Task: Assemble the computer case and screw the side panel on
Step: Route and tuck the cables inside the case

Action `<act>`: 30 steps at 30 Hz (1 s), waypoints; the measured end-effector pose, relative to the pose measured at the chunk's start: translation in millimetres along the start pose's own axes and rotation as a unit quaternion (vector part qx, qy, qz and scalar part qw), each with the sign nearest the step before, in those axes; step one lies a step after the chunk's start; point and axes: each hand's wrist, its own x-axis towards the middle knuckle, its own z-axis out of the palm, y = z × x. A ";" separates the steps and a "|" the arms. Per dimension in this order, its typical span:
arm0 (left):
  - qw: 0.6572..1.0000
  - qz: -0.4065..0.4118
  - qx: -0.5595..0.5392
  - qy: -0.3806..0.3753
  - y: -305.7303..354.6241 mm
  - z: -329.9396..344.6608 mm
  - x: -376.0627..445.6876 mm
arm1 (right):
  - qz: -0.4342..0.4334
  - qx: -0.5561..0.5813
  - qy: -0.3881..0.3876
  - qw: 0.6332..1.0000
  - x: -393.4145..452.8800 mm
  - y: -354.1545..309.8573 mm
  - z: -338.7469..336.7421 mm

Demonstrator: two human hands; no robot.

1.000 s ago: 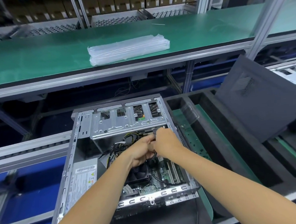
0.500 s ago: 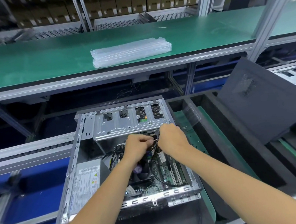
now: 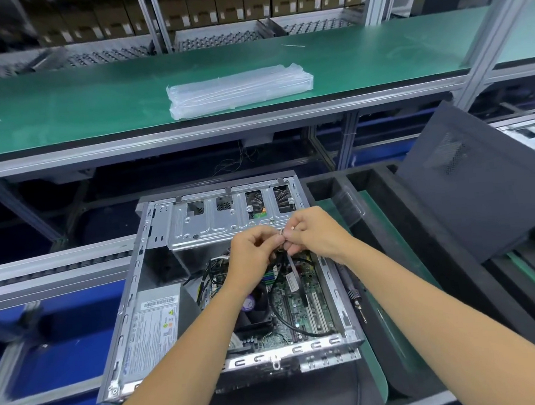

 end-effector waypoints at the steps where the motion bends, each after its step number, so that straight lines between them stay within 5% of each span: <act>1: 1.000 -0.005 -0.007 -0.008 -0.1 0.3 0.5 | -0.001 0.014 -0.011 1.000 0.2 2.4 -1.9; 17: 0.997 -0.052 -0.042 -0.042 3.0 1.5 4.9 | -0.057 0.052 0.083 0.994 -3.4 20.3 6.5; 30: 0.997 -0.041 -0.039 -0.056 4.3 -1.8 4.0 | -0.067 0.058 0.077 0.993 -5.2 21.4 4.0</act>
